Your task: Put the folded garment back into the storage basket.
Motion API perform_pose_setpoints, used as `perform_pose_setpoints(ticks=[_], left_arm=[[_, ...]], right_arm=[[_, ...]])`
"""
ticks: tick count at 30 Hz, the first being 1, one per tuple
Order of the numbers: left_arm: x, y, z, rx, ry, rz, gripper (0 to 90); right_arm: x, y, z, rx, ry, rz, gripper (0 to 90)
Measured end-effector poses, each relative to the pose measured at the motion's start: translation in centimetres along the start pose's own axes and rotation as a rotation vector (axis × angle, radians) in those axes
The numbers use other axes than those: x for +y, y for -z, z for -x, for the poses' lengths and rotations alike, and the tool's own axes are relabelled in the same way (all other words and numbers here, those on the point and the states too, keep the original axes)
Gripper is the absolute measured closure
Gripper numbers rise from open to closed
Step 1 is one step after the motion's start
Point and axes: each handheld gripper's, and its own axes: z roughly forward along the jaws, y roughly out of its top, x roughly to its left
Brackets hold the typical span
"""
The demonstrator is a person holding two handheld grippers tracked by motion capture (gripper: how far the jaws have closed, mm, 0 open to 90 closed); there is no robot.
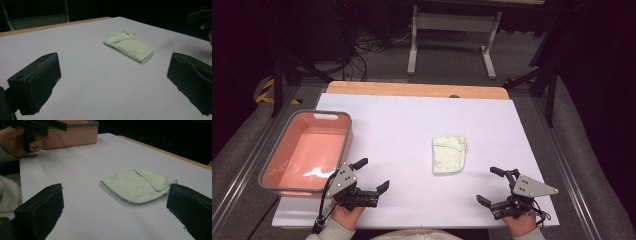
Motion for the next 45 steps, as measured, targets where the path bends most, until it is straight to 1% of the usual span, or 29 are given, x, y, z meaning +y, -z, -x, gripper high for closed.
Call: perform_pose_setpoints(ticks=[2, 4, 8, 11, 12, 13, 14, 17, 19, 21, 23, 25, 26, 27, 33, 34, 35, 40, 44, 45], left_arm=[[0.1, 0.0, 0.1, 0.004, 0.011, 0.004, 0.0], [0.2, 0.0, 0.1, 0.006, 0.0, -0.007, 0.0], [0.2, -0.3, 0.1, 0.006, -0.041, -0.044, 0.4], [0.2, -0.5, 0.3, 0.013, -0.065, -0.057, 1.4], [0.3, -0.5, 0.3, 0.018, -0.079, -0.06, 1.7], [0.3, -0.5, 0.4, 0.017, -0.084, -0.059, 1.8], [0.3, -0.5, 0.5, 0.015, -0.076, -0.058, 1.8], [0.3, -0.6, 0.5, 0.021, -0.079, -0.06, 2.0], [0.4, -0.6, 0.4, 0.023, -0.087, -0.061, 2.2], [0.6, -0.8, 0.2, 0.025, -0.106, -0.06, 3.1], [0.7, -1.0, 0.1, 0.016, -0.09, -0.066, 3.7], [1.0, -1.3, 0.1, 0.007, -0.094, -0.072, 3.7], [1.1, -1.4, 0.1, 0.002, -0.103, -0.078, 3.8], [1.2, -1.6, 0.2, -0.005, -0.098, -0.081, 3.8], [2.2, -2.5, 0.4, -0.032, -0.105, -0.122, 4.1], [2.6, -2.8, 0.3, -0.036, -0.119, -0.128, 4.2], [2.8, -3.0, 0.4, -0.043, -0.117, -0.133, 4.2], [4.4, -4.0, 0.4, -0.06, -0.148, -0.147, 4.8], [5.3, -4.8, 0.4, -0.08, -0.15, -0.149, 4.8], [5.5, -5.1, 0.4, -0.088, -0.146, -0.152, 4.8]], right_arm=[[0.0, 0.0, 0.0, 0.002, 0.002, -0.001, 1.3], [0.0, 0.0, 0.0, 0.004, 0.003, 0.0, 1.4], [0.0, 0.0, 0.0, 0.005, 0.002, 0.0, 1.5], [0.0, 0.0, -0.1, 0.006, 0.002, 0.001, 1.6], [0.0, 0.0, -0.1, 0.007, 0.002, 0.001, 1.6], [0.0, -0.1, -0.1, 0.008, 0.004, 0.0, 1.6], [0.0, -0.1, -0.1, 0.011, 0.007, -0.002, 1.6], [0.0, -0.1, -0.2, 0.009, 0.012, -0.006, 1.6], [0.0, -0.1, -0.2, 0.01, 0.012, -0.009, 1.6], [0.0, -0.1, -0.2, 0.009, 0.01, -0.006, 1.6], [0.0, -0.1, -0.1, 0.011, 0.01, -0.008, 1.7], [-0.1, -0.2, -0.1, 0.012, 0.006, -0.012, 1.7], [-0.1, -0.2, -0.1, 0.013, 0.005, -0.014, 1.7], [-0.1, -0.3, -0.1, 0.014, 0.004, -0.013, 1.8], [-0.1, -0.4, -0.2, 0.016, 0.005, -0.019, 1.9], [-0.1, -0.4, -0.2, 0.016, 0.005, -0.017, 1.9], [-0.1, -0.4, -0.2, 0.018, 0.006, -0.018, 1.9], [-0.1, -0.3, -0.2, 0.017, 0.005, -0.015, 1.9], [-0.1, -0.3, -0.2, 0.017, 0.004, -0.015, 2.0], [-0.1, -0.3, -0.2, 0.016, 0.003, -0.015, 2.0]])
